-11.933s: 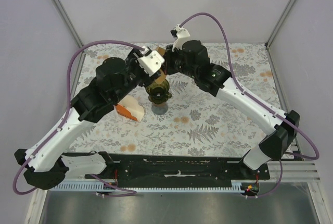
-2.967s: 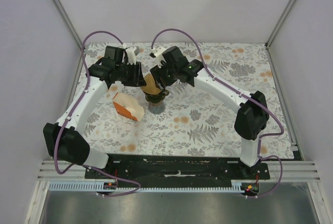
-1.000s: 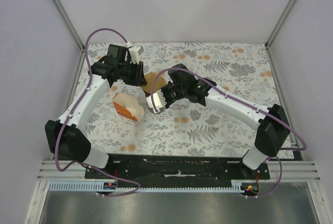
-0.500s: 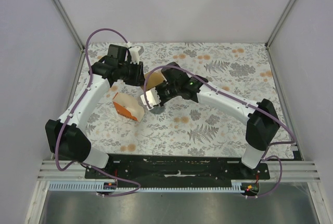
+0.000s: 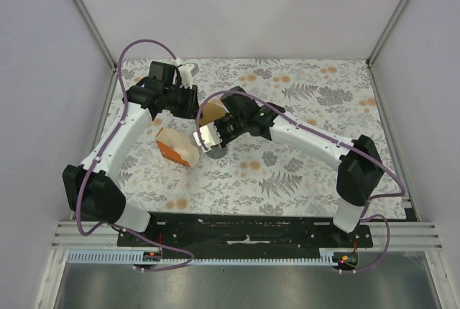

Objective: Place the coffee filter in the dripper

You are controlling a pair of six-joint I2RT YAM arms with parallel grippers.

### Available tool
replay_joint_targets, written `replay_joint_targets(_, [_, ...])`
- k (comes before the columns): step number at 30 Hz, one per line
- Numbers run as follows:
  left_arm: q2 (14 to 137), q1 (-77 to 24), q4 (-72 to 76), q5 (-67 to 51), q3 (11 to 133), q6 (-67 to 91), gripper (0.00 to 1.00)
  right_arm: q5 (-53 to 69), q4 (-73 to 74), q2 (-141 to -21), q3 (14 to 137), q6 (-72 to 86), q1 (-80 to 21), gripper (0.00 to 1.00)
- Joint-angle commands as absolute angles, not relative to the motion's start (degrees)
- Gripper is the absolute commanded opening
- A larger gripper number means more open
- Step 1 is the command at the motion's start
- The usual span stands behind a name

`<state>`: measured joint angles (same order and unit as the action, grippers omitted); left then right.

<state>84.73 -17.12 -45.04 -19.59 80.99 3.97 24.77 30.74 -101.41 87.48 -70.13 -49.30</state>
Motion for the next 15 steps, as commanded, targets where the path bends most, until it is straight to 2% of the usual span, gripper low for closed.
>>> replay_joint_targets(1, [84.73, -17.31, -44.03, -20.65, 80.6, 3.25, 0.29, 24.87, 31.82, -102.92, 90.52, -69.79, -49.48, 0.29])
replay_joint_targets(3, [84.64, -17.31, -44.03, -20.65, 80.6, 3.25, 0.29, 24.87, 31.64, -103.36, 91.14, -69.52, -49.57, 0.34])
replay_joint_targets(6, [84.73, -17.31, -44.03, -20.92, 80.77, 3.25, 0.29, 24.79, 31.73, -104.41, 91.93, -69.26, -49.48, 0.35])
replay_joint_targets(15, [84.9, -17.31, -44.03, -21.27, 80.77, 3.34, 0.29, 24.78, 33.4, -105.47, 92.37, -69.78, -49.48, 0.05])
